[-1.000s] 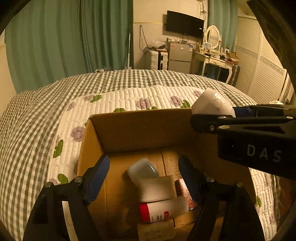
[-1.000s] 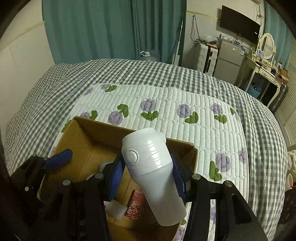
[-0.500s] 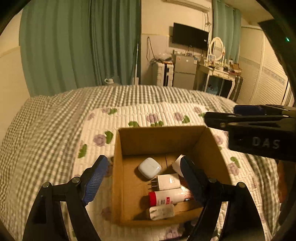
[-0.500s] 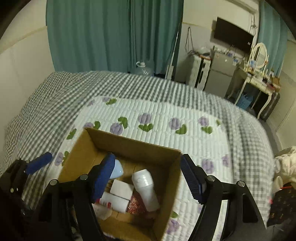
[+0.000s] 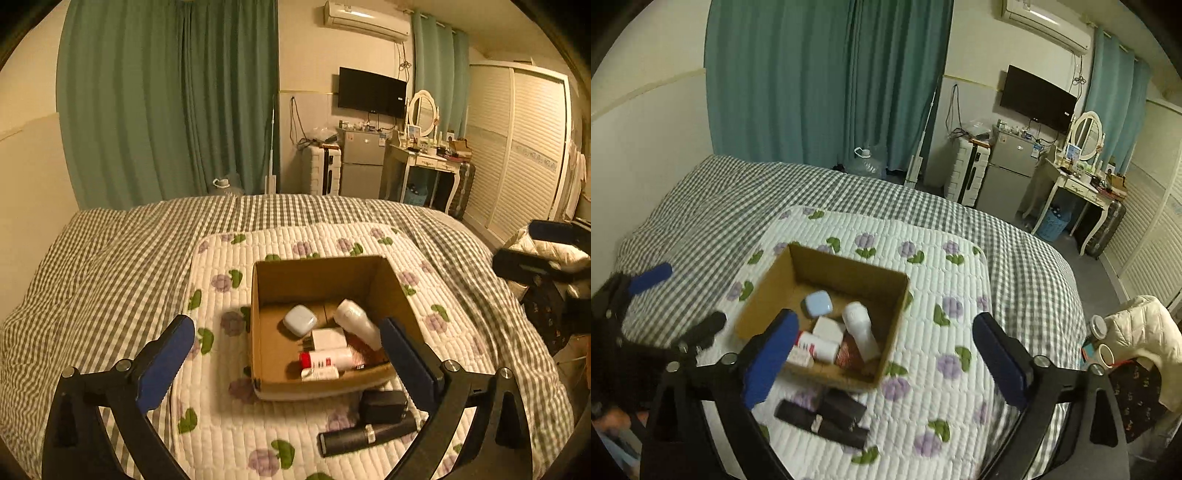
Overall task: Organize rigid objects
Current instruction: 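Grasp the black UGREEN charger with the right tool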
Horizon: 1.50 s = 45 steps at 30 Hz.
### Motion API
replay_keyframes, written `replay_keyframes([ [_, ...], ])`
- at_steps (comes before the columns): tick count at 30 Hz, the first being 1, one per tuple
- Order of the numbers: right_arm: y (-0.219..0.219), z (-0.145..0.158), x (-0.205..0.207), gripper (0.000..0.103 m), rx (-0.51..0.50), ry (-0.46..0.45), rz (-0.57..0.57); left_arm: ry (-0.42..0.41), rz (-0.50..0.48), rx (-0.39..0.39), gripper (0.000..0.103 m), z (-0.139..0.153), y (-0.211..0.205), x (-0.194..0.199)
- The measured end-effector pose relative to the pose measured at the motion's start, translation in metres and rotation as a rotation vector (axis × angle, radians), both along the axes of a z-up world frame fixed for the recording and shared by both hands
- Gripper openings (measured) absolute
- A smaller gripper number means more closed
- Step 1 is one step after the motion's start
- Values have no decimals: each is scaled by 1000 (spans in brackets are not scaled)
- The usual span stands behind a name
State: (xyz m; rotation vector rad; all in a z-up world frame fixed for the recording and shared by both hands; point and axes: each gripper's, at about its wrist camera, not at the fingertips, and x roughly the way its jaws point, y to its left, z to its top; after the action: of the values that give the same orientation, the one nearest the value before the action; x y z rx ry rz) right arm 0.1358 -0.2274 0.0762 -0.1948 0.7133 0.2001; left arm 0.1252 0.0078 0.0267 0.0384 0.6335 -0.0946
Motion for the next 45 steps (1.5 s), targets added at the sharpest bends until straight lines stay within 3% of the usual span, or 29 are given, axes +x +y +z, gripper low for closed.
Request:
replay_keyframes([
  [4,1,-28,-15,103,-10,7,6,28,22,-14,103,-26,8,-6],
  [12,21,-142,-1,103,-73,209,24,126,46,13,103,-93,15,0],
  [18,21,-206,16,103,-10,342,-22,191,81,16,103,-134,25,7],
  [23,23,-237,29,103,40,411,-81,234,102,12,103,-156,30,13],
  [28,27,-256,37,102,50,426,-100,257,106,21,103,-168,31,16],
  [30,28,-263,40,98,70,439,-100,261,104,26,103,-170,30,16],
  [33,32,-272,45,76,84,465,-90,268,100,33,103,-173,27,15],
  [39,26,-270,39,75,82,473,-57,274,59,61,103,-174,14,9],
  [45,-5,-238,24,75,25,410,-56,267,-65,74,103,-173,-20,-7],
])
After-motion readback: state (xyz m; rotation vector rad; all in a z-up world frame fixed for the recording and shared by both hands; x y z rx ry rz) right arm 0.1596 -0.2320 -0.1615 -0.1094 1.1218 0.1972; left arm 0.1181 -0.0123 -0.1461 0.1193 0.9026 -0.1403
